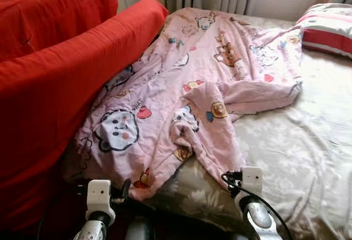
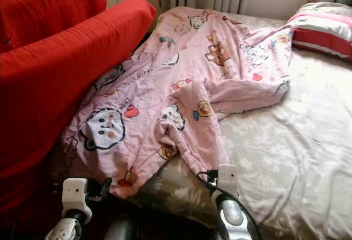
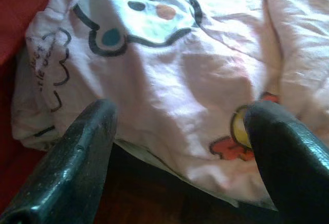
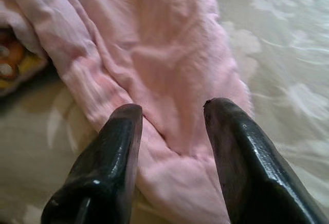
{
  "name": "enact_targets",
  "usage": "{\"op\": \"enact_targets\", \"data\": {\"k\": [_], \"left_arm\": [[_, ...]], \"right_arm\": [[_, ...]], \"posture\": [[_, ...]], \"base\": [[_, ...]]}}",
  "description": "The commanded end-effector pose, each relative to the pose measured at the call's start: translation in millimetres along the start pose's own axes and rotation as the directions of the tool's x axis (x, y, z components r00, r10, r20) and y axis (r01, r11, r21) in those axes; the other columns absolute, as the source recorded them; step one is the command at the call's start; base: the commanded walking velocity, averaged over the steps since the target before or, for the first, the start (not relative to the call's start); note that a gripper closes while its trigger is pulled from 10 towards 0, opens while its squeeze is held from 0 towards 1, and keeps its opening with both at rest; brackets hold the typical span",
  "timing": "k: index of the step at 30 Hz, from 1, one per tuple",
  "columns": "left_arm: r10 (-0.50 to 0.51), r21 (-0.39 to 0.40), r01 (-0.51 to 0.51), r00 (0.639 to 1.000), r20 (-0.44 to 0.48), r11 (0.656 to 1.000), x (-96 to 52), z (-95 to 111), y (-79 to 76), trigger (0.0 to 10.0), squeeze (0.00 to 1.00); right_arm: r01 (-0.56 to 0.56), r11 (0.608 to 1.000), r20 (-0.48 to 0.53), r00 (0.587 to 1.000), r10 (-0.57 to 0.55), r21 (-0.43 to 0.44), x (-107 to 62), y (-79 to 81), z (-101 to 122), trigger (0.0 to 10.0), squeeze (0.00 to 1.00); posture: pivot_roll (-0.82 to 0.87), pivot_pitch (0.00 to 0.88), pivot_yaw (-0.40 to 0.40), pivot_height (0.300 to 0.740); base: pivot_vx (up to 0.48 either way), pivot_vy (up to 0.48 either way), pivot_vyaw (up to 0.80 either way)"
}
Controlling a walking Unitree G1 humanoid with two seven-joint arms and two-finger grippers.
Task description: Clean up the room
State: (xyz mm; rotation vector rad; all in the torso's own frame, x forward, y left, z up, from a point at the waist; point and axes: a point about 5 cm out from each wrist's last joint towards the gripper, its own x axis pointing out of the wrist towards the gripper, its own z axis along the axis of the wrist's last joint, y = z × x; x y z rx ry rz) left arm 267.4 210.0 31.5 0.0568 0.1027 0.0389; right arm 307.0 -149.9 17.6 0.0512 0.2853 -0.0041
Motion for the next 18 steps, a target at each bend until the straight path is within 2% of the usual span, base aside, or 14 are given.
{"op": "enact_targets", "data": {"k": [1,10,11,13,14,18], "left_arm": [[-0.011,-0.007,0.01,1.0,-0.023,1.0,-2.2,-4.2,-2.2,10.0,0.0],[-0.022,-0.007,0.022,0.999,-0.034,1.0,-2.2,-5.8,-4.0,10.0,0.0],[-0.024,-0.007,0.024,0.999,-0.037,1.0,-2.4,-6.3,-4.4,10.0,0.0],[-0.026,-0.007,0.025,0.999,-0.038,1.0,-2.5,-6.5,-4.7,10.0,0.0],[-0.027,-0.008,0.027,0.999,-0.039,1.0,-2.6,-6.6,-4.9,10.0,0.0],[-0.032,-0.008,0.032,0.999,-0.041,0.999,-2.6,-6.8,-6.0,10.0,0.0]], "right_arm": [[0.012,1.0,-0.031,0.999,-0.012,-0.006,-2.9,-4.3,-6.9,10.0,0.0],[0.016,1.0,-0.042,0.999,-0.016,-0.009,-3.2,-4.9,-8.3,10.0,0.0],[0.016,1.0,-0.055,0.998,-0.017,-0.025,-3.3,-4.6,-9.6,10.0,0.61],[0.017,0.999,-0.064,0.998,-0.02,-0.037,-3.3,-4.6,-10.5,10.0,0.61],[0.015,1.0,-0.061,0.998,-0.016,-0.018,-3.6,-4.1,-10.6,10.0,1.0],[-0.003,1.0,-0.06,0.998,0.003,-0.004,-3.5,-2.3,-10.6,10.0,1.0]], "posture": [[0.08,0.212,0.036,0.586],[0.08,0.212,0.036,0.586],[0.08,0.211,0.036,0.586],[0.08,0.211,0.036,0.586],[0.08,0.207,0.037,0.586],[0.08,0.202,0.037,0.586]], "base": [[0.334,0.0,0.0],[0.0,0.0,0.0],[0.0,0.0,0.0],[0.0,0.0,0.0],[0.0,0.0,0.0],[0.0,0.0,0.0]]}}
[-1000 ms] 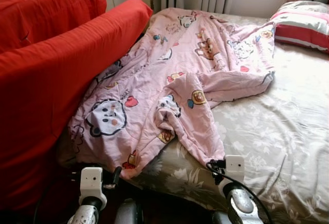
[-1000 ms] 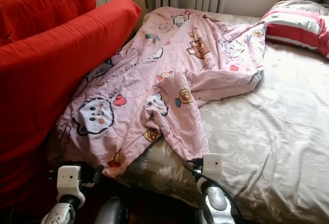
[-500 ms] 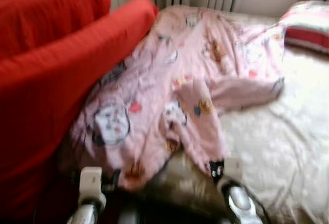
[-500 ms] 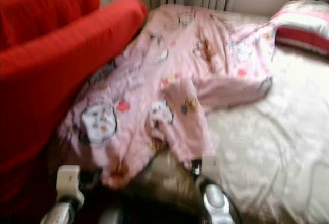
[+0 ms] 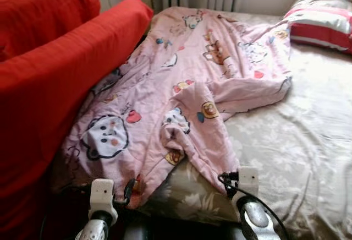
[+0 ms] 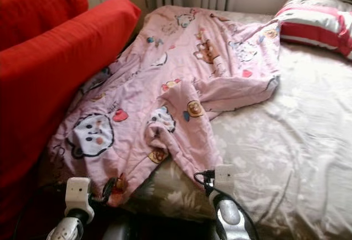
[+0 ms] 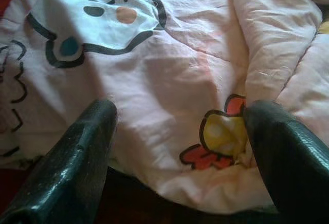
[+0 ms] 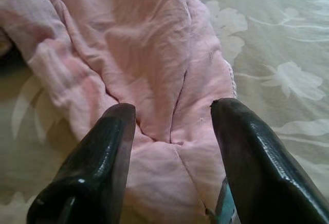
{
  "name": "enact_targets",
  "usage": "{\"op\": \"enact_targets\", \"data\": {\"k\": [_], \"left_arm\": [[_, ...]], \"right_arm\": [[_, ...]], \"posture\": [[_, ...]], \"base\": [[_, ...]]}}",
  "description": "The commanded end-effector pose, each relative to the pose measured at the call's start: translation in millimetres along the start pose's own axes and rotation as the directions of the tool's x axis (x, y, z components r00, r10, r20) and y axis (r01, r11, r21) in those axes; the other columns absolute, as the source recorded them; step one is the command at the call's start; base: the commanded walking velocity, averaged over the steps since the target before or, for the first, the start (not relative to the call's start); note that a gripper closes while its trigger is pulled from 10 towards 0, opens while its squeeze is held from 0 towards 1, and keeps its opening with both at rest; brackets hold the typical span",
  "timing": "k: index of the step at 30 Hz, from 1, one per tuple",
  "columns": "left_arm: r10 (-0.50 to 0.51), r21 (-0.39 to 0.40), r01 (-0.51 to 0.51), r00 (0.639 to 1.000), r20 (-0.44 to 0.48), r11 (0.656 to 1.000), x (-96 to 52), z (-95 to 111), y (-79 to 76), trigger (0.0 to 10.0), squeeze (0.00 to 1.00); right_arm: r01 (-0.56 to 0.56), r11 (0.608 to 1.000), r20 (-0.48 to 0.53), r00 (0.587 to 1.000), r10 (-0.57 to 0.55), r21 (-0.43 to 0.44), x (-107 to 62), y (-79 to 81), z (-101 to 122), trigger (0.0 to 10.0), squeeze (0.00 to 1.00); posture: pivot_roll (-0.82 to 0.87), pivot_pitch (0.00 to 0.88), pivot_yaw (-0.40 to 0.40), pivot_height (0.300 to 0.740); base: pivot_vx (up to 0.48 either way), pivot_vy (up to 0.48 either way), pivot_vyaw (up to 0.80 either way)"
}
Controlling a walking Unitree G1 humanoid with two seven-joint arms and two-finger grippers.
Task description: Clean up the room
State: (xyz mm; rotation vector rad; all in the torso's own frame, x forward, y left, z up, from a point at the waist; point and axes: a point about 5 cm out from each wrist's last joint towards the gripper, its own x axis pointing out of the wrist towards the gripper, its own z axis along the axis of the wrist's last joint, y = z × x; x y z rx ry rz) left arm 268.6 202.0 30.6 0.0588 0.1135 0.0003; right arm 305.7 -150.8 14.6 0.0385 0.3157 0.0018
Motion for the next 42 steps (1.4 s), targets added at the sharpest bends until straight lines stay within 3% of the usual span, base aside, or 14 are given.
{"op": "enact_targets", "data": {"k": [1,8,9,10,20,23,34,42], "left_arm": [[0.005,-0.012,-0.005,0.999,-0.032,1.0,-3.7,-6.6,1.9,10.0,0.0],[-0.002,-0.006,0.002,1.0,-0.031,1.0,-3.8,-5.8,2.7,10.0,0.0],[-0.003,-0.005,0.003,1.0,-0.031,1.0,-3.9,-5.8,2.8,10.0,0.0],[-0.004,-0.004,0.004,1.0,-0.031,1.0,-4.0,-5.8,2.9,10.0,0.0],[-0.011,0.019,0.012,1.0,-0.026,1.0,-7.3,-4.7,6.2,10.0,0.0],[-0.013,0.027,0.013,0.999,-0.031,1.0,-11.3,-6.3,7.7,10.0,0.0],[-0.025,0.038,0.026,0.999,-0.039,0.999,-19.0,-6.1,8.3,10.0,0.0],[-0.036,0.04,0.038,0.998,-0.048,0.998,-20.5,-6.4,9.1,10.0,0.0]], "right_arm": [[-0.002,1.0,-0.029,1.0,0.002,0.009,-3.0,-0.8,-7.4,10.0,1.0],[0.001,1.0,-0.041,0.999,-0.001,0.0,-1.9,-1.7,-6.8,10.0,1.0],[0.0,1.0,-0.044,0.999,0.0,0.001,-1.8,-1.7,-6.9,10.0,0.48],[-0.004,1.0,-0.05,0.999,0.004,0.002,-1.6,-1.3,-7.3,10.0,0.03],[-0.01,1.0,-0.087,0.996,0.008,-0.02,3.0,-0.7,-3.4,10.0,0.0],[0.004,0.999,-0.085,0.996,-0.001,0.044,5.1,-1.0,0.1,10.0,0.0],[0.001,0.999,-0.215,0.977,-0.009,-0.037,1.9,0.1,-15.0,10.0,0.0],[0.011,0.999,-0.251,0.968,-0.022,-0.048,-0.9,0.3,-21.8,10.0,0.0]], "posture": [[0.08,0.201,0.038,0.586],[0.09,0.192,0.042,0.586],[0.09,0.19,0.043,0.586],[0.09,0.19,0.044,0.586],[0.11,0.211,0.052,0.586],[0.12,0.231,0.06,0.586],[0.13,0.265,0.068,0.586],[0.12,0.25,0.073,0.586]], "base": [[0.0,0.0,0.0],[0.0,0.0,0.0],[0.0,0.0,0.0],[0.0,0.0,0.0],[0.0,0.0,0.0],[0.0,0.0,0.0],[0.0,0.0,0.0],[0.0,0.0,0.0]]}}
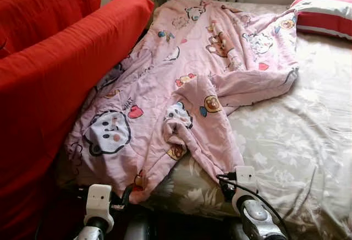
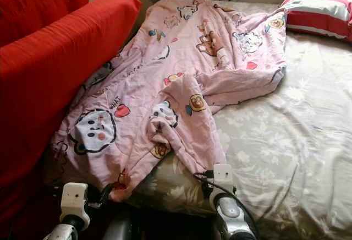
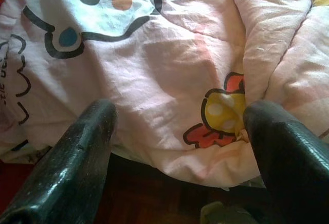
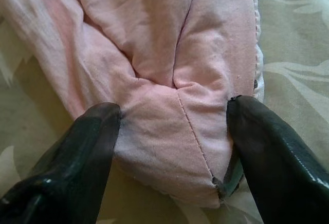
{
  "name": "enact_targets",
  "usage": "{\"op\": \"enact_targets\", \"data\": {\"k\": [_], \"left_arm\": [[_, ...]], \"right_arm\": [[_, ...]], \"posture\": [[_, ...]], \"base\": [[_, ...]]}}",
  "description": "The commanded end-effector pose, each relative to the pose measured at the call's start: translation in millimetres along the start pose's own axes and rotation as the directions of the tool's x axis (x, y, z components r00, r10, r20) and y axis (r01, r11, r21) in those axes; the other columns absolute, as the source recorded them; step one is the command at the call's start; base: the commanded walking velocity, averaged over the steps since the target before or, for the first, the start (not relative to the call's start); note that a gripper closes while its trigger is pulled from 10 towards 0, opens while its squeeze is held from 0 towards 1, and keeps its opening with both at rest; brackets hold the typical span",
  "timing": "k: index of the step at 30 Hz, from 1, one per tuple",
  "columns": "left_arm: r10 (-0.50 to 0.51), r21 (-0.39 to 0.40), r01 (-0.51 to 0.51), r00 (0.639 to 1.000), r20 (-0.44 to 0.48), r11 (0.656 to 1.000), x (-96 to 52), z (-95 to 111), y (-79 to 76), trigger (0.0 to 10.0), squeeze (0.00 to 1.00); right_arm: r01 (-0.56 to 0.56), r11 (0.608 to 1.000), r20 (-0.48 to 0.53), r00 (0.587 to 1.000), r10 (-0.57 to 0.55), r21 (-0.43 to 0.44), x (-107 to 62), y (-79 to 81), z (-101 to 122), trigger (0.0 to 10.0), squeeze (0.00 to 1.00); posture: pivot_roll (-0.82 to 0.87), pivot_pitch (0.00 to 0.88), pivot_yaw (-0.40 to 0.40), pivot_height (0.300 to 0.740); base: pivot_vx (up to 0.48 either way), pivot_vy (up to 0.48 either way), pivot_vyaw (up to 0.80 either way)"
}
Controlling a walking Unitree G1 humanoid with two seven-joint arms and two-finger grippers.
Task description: Clean up the room
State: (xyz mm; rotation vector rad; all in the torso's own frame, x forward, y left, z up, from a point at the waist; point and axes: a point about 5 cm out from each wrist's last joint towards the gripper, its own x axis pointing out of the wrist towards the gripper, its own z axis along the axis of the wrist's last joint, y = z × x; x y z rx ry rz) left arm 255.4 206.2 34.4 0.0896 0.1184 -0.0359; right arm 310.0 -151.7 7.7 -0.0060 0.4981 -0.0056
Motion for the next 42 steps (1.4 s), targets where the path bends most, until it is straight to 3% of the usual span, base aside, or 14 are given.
{"op": "enact_targets", "data": {"k": [1,6,7,8,9,26,36,42], "left_arm": [[-0.004,0.008,0.004,0.999,-0.045,1.0,-7.1,-8.5,4.1,10.0,0.0],[-0.011,0.008,0.011,0.999,-0.05,1.0,-6.3,-8.1,3.5,10.0,0.0],[-0.012,0.008,0.013,0.999,-0.05,1.0,-6.0,-7.8,3.3,10.0,0.0],[-0.014,0.008,0.014,0.999,-0.05,1.0,-5.8,-7.3,3.1,10.0,0.0],[-0.014,0.008,0.015,0.999,-0.05,1.0,-5.8,-7.2,3.0,10.0,0.0],[0.012,0.005,-0.011,0.998,-0.056,1.0,-10.5,-7.8,6.1,10.0,0.0],[0.055,0.009,-0.055,0.997,-0.045,0.998,-15.2,-4.6,12.5,10.0,0.0],[0.086,0.002,-0.086,0.995,-0.04,0.996,-17.7,-5.6,13.3,10.0,0.0]], "right_arm": [[-0.001,1.0,-0.078,0.997,0.001,-0.007,-4.2,2.0,-18.7,10.0,0.0],[0.005,1.0,-0.09,0.996,-0.006,-0.009,-4.8,1.9,-20.9,10.0,0.0],[0.006,1.0,-0.091,0.996,-0.007,-0.009,-4.8,1.9,-21.0,8.5,0.0],[0.005,1.0,-0.094,0.996,-0.006,-0.009,-4.8,1.9,-21.3,2.9,0.0],[0.005,1.0,-0.095,0.995,-0.006,-0.013,-4.8,1.8,-21.5,0.0,0.0],[0.006,0.999,-0.125,0.992,-0.011,-0.042,-6.2,0.6,-26.9,0.0,0.0],[-0.011,0.999,-0.11,0.994,0.006,-0.045,-4.4,6.9,-21.7,0.0,0.0],[0.013,1.0,-0.074,0.997,-0.015,-0.026,-4.1,1.3,-17.8,0.0,0.0]], "posture": [[0.12,0.25,0.073,0.586],[0.12,0.235,0.077,0.586],[0.12,0.234,0.077,0.586],[0.12,0.233,0.078,0.586],[0.12,0.234,0.077,0.586],[0.15,0.251,0.063,0.586],[0.19,0.26,0.047,0.586],[0.2,0.251,0.017,0.586]], "base": [[0.0,0.0,0.0],[0.0,0.0,0.0],[0.0,0.0,0.0],[0.0,0.0,0.0],[0.0,0.0,0.0],[0.0,0.0,0.0],[0.0,0.0,0.0],[0.0,0.0,0.0]]}}
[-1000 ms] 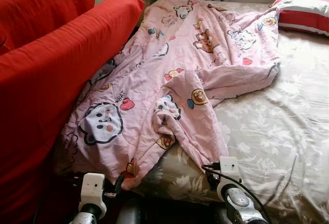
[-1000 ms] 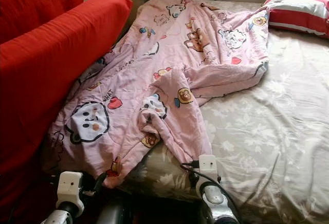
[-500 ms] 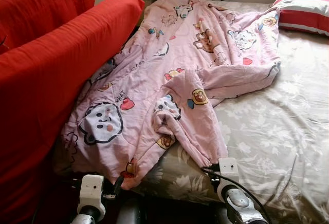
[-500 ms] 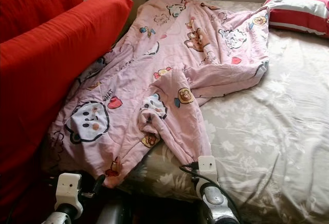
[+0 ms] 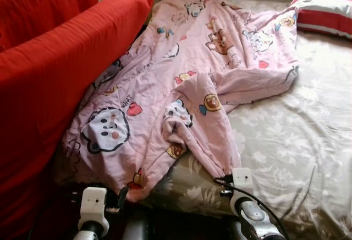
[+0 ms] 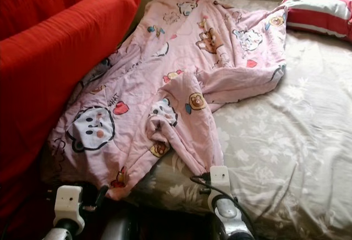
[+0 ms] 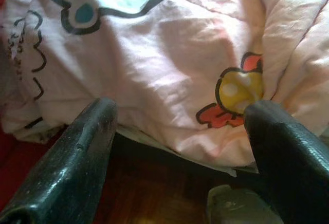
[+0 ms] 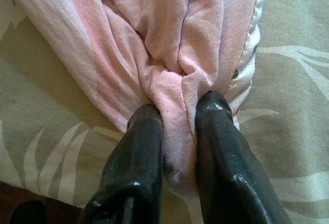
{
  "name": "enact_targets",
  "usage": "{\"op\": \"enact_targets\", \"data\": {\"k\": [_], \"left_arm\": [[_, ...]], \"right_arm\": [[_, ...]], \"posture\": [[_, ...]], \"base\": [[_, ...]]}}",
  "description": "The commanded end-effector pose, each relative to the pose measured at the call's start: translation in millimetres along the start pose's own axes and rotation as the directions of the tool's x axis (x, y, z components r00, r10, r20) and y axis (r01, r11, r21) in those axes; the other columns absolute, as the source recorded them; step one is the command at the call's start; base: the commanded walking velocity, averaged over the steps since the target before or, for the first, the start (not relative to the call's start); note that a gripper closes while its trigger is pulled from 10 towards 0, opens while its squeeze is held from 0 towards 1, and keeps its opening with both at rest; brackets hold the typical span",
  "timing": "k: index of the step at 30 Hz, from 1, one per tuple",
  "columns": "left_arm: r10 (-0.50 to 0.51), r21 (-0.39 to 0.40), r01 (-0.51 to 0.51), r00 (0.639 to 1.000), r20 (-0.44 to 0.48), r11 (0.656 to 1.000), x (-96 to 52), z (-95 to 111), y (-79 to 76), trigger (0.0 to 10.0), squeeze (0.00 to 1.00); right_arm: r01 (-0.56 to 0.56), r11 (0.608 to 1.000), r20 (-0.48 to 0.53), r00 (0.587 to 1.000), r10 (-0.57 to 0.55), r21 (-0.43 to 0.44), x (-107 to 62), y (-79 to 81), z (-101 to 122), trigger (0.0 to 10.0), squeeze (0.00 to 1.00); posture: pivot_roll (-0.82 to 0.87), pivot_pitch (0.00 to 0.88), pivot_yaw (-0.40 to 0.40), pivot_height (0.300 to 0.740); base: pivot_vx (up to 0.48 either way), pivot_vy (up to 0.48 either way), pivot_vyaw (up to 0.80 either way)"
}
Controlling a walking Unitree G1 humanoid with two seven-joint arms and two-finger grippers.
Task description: Clean up the room
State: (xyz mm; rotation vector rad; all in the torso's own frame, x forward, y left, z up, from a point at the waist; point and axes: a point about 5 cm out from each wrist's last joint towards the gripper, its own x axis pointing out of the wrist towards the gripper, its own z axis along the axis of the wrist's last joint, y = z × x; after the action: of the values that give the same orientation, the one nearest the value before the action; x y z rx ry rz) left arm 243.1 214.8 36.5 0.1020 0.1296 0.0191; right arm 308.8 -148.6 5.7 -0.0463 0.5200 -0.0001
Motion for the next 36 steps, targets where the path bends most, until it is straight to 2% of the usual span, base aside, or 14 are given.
{"op": "enact_targets", "data": {"k": [1,8,11,13,17,18,19,20,24,30,36], "left_arm": [[0.031,-0.008,-0.031,0.999,-0.026,0.999,-4.7,-5.6,5.3,10.0,0.0],[0.072,-0.024,-0.072,0.997,-0.023,0.997,1.3,-4.3,6.1,10.0,0.0],[0.076,-0.028,-0.076,0.997,-0.012,0.997,7.6,-1.2,7.6,10.0,0.0],[0.058,-0.025,-0.058,0.998,-0.008,0.998,16.8,1.7,5.7,10.0,0.0],[0.05,-0.028,-0.05,0.999,-0.004,0.998,26.4,5.6,3.8,10.0,0.0],[0.049,-0.029,-0.049,0.999,0.001,0.998,28.4,7.0,3.5,10.0,0.0],[0.049,-0.03,-0.049,0.999,0.004,0.998,29.8,7.9,3.2,10.0,0.0],[0.049,-0.031,-0.049,0.999,0.008,0.998,31.6,9.2,2.8,10.0,0.0],[0.046,-0.034,-0.045,0.999,0.022,0.998,37.9,12.1,0.6,10.0,0.0],[0.037,-0.033,-0.036,0.999,0.011,0.999,34.5,4.7,-2.7,10.0,0.0],[0.04,-0.033,-0.039,0.999,0.007,0.999,30.8,0.6,-2.7,10.0,0.0]], "right_arm": [[0.008,1.0,-0.052,0.999,-0.008,0.014,-3.6,-1.2,-15.6,0.0,0.0],[0.035,0.999,0.026,0.999,-0.036,0.038,-1.2,-12.5,-0.4,0.0,0.0],[0.047,0.996,0.07,0.996,-0.052,0.071,-0.3,-17.3,7.8,0.0,0.0],[0.07,0.992,0.1,0.992,-0.081,0.101,0.0,-20.8,13.3,0.0,0.0],[0.065,0.988,0.159,0.983,-0.088,0.142,-0.8,-21.6,19.7,0.0,0.0],[0.058,0.987,0.175,0.981,-0.085,0.152,-1.2,-20.9,21.3,5.3,0.0],[0.054,0.986,0.186,0.979,-0.083,0.158,-1.4,-20.7,22.3,5.3,0.0],[0.044,0.985,0.204,0.976,-0.077,0.164,-1.8,-20.1,24.0,10.0,0.0],[0.004,0.983,0.298,0.953,-0.06,0.183,-4.0,-20.7,34.4,10.0,0.0],[0.029,0.977,0.344,0.933,-0.103,0.213,-6.9,-31.8,37.8,10.0,0.0],[0.034,0.981,0.371,0.923,-0.105,0.192,-8.8,-37.0,39.7,10.0,0.0]], "posture": [[0.2,0.251,0.017,0.586],[0.18,0.214,0.006,0.586],[0.17,0.197,0.017,0.586],[0.13,0.163,0.021,0.586],[0.12,0.141,0.021,0.586],[0.11,0.134,0.02,0.586],[0.11,0.131,0.02,0.586],[0.1,0.125,0.019,0.586],[0.08,0.117,0.02,0.586],[0.06,0.096,0.015,0.586],[0.04,0.121,0.007,0.616]], "base": [[0.0,0.0,0.0],[0.0,0.0,0.0],[0.0,0.0,0.0],[0.0,0.0,0.0],[0.0,0.0,0.0],[0.0,0.0,0.0],[0.0,0.0,0.0],[0.0,0.0,0.0],[0.0,0.0,0.0],[0.0,0.0,0.0],[0.0,0.0,0.0]]}}
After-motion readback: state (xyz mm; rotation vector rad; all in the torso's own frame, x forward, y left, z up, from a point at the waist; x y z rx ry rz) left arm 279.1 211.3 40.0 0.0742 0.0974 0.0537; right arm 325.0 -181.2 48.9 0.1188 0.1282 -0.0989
